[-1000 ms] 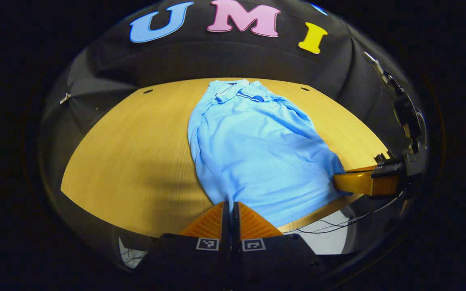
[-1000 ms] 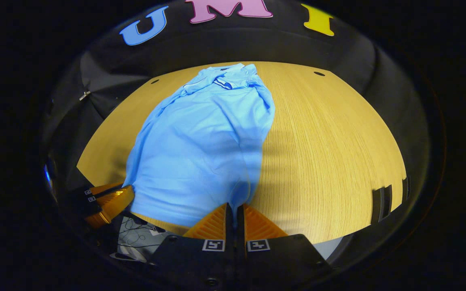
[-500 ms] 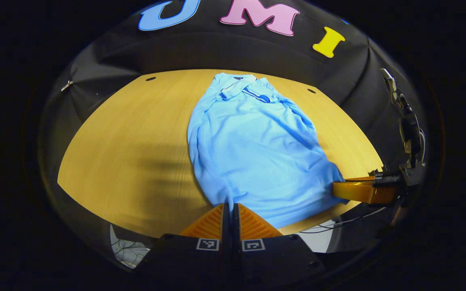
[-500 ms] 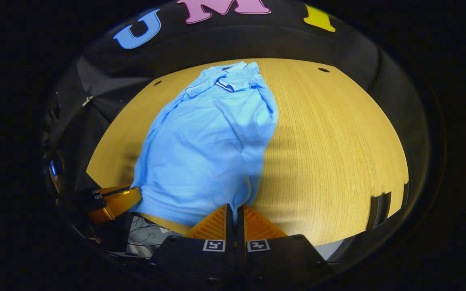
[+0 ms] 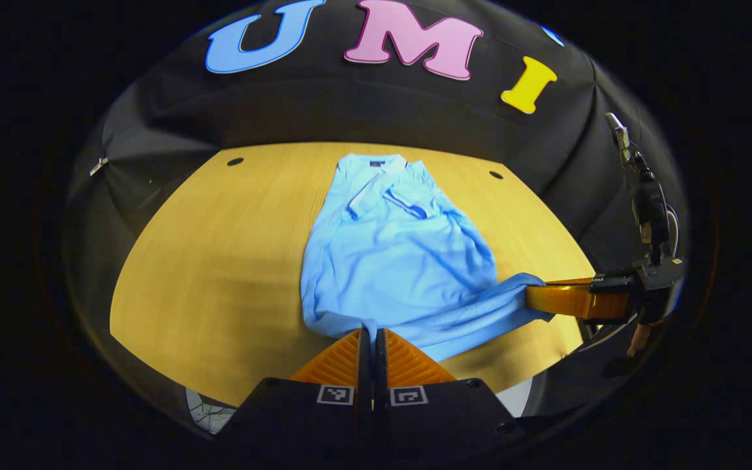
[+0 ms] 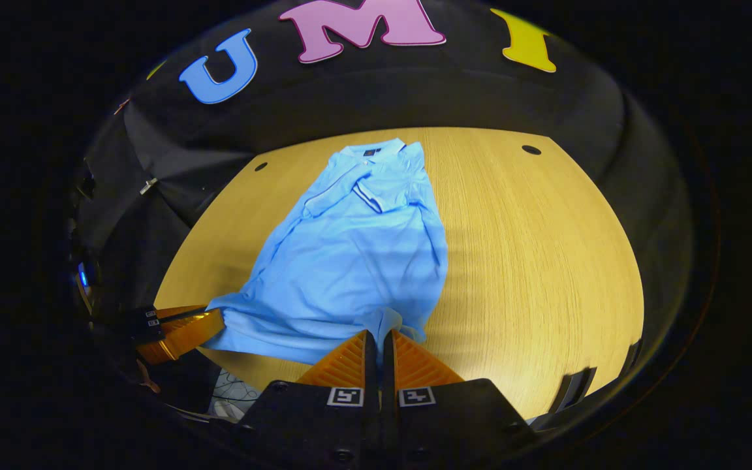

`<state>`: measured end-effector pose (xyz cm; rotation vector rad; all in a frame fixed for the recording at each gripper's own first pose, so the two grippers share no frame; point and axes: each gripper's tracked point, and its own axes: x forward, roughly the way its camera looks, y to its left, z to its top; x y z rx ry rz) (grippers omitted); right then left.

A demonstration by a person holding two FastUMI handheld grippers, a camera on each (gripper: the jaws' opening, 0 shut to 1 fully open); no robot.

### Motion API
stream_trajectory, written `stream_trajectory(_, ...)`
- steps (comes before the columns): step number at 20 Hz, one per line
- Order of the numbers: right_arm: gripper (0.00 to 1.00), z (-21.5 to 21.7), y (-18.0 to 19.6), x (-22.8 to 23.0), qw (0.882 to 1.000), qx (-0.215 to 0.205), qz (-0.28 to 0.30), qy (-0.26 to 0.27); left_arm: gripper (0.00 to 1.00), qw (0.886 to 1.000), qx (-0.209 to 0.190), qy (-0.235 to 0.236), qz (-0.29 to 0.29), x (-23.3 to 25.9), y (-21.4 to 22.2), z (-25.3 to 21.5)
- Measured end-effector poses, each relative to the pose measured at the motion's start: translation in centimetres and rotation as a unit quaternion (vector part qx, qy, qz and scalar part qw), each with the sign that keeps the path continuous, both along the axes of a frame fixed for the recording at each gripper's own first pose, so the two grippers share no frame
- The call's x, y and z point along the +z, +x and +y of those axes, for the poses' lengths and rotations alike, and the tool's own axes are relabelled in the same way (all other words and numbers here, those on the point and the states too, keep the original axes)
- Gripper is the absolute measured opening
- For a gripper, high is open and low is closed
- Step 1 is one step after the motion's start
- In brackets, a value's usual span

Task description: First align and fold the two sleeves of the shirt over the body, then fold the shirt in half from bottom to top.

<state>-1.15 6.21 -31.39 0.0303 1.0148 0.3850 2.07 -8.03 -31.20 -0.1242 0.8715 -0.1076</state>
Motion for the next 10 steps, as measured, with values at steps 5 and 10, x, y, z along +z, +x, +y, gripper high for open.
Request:
stream_trajectory(5, 0.05, 1.7, 7.6, 3.9, 0.999, 0.000, -0.030, 0.032, 0.06, 1.000, -0.003, 0.006, -0.024, 3.8, 7.3, 0.6)
stream_trajectory(10, 0.05, 3.7, 15.5, 6.3, 0.996, 0.020, -0.073, 0.041, 0.06, 0.998, 0.008, -0.001, -0.056, 6.9, 15.6, 1.7)
